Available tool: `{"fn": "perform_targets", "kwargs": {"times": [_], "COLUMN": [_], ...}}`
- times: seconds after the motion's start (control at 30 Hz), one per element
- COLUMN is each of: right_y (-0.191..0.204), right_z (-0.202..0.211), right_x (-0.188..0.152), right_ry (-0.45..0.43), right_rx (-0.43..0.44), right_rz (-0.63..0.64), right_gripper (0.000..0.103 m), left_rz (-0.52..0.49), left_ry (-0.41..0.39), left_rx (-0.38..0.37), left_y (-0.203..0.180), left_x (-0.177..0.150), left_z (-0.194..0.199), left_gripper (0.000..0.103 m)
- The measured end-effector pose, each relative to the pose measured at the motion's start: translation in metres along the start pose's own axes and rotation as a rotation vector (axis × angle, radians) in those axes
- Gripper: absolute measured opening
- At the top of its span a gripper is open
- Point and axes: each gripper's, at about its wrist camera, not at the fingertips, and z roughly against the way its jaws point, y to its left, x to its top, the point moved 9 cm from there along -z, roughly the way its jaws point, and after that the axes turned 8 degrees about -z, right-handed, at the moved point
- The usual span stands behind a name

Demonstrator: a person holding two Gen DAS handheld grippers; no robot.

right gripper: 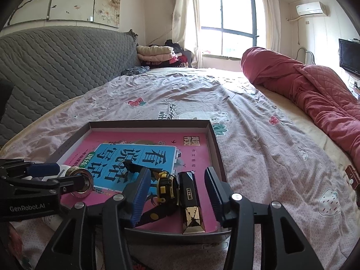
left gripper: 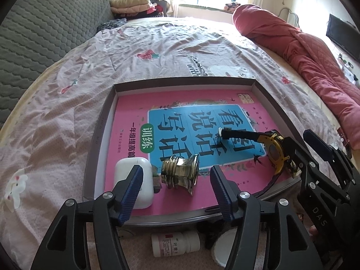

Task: Organize rigid objects
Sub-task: 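Open the left tool releasing the cylinder while the right releases the tape measure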

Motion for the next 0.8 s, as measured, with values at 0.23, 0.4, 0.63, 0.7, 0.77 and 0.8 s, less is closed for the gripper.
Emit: {"fn": "perform_targets", "kwargs": {"times": [0.23,0.4,0.63,0.7,0.77,0.8], "right_y": [-0.001,-0.001,-0.002,-0.002,-0.003,-0.004], "right_z": [0.002,0.004,0.014,0.017,0.02,0.021], "right_x": [-0.001,-0.002,0.002,0.002,0.002,0.001], "right_ry": [0.001,0.0,-0.026,-0.032,-0.034,-0.033], "right_rx": [-0.002,0.006,0.025,0.023,0.022,0.021], "right_rz": [0.002,-0.001,-0.003,0.0,0.001,0.001], "right_gripper": [0.05,0.05,0.058,0.058,0.058,0.058], "left_rz": [0.01,0.018,0.042,0.047,0.052,0.054], "left_ry": [-0.007,-0.029,-0.062,-0.066,-0.069,-0.07], "left_rx": [0.002,0.044,0.035,0.031,0.032,0.031], "left_y": [0.003,0.01,0.018,0.02,0.021,0.022], "left_x": [0.001,0.003,0.009,0.009,0.007,0.006], "left_z": [0.005,0.013,0.03,0.033,0.037,0.039], "left_gripper": [0.064,0.064,0.071,0.072,0.072,0.072]}}
